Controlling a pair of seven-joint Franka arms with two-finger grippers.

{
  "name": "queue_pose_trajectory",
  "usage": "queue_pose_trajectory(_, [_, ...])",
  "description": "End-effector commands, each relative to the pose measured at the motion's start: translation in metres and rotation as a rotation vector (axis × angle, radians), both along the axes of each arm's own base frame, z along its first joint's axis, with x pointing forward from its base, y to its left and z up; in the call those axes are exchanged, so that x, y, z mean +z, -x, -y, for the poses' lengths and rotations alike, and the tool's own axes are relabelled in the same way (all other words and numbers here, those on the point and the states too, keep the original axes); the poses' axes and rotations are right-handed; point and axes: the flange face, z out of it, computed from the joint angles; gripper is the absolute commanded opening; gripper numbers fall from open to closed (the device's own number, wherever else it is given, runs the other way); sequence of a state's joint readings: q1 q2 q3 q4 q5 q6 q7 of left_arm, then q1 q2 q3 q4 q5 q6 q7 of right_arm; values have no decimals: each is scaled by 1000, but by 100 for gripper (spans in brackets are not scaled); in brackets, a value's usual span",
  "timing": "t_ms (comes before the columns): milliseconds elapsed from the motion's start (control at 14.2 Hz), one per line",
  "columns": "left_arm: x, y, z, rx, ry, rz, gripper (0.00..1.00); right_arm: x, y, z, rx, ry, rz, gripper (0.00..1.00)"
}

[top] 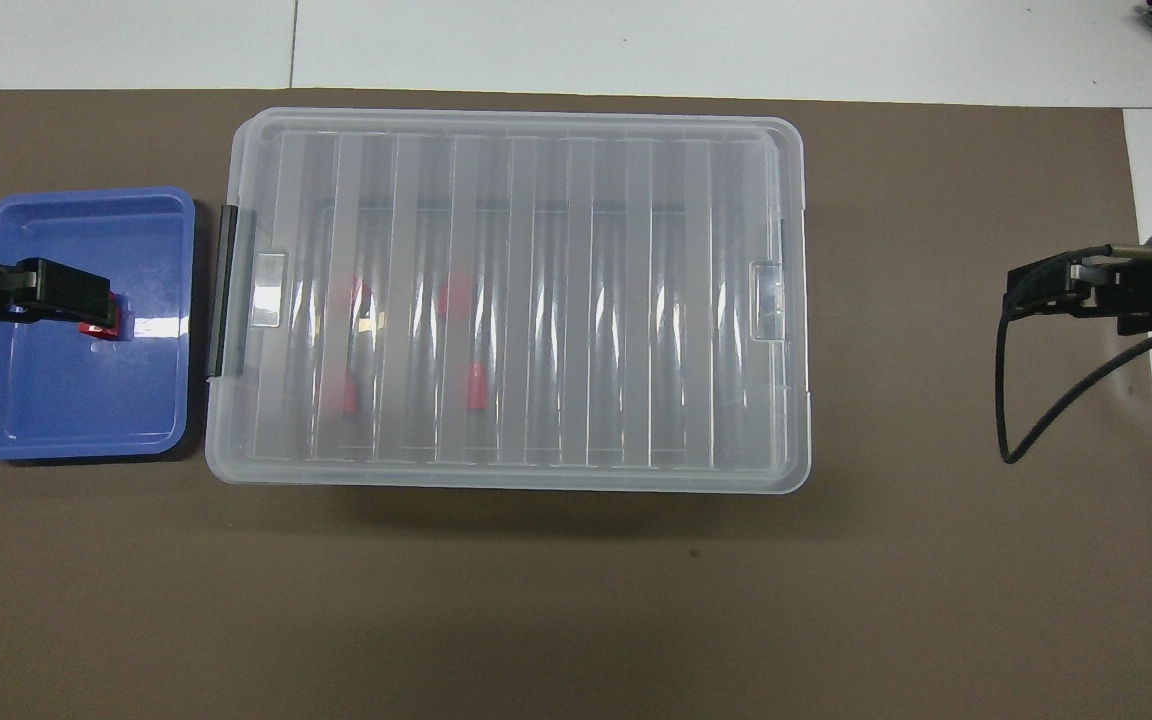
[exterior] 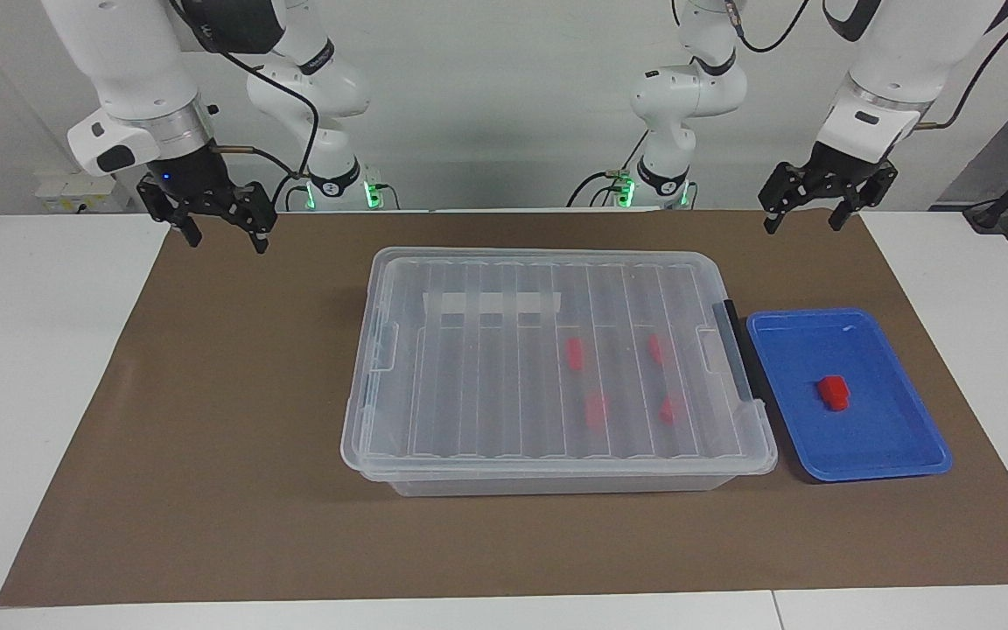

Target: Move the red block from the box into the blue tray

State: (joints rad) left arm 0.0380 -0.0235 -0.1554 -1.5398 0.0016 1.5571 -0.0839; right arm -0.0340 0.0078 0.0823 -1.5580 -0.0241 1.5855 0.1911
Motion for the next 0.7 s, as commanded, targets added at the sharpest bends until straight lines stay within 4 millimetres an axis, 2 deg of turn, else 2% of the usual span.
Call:
queue_pose_trajectory(0, [0, 8, -5, 2, -16, -1, 100, -5, -3, 3, 35, -7, -27, 98])
queue_pose_trajectory(493, [-1, 5, 6, -23, -15, 21, 100, -10, 3, 2, 36, -5, -47, 100])
queue_pose_trajectory(634, [0, 8, 2, -17, -16, 26, 100, -10, 3, -2, 42, -4, -48, 100])
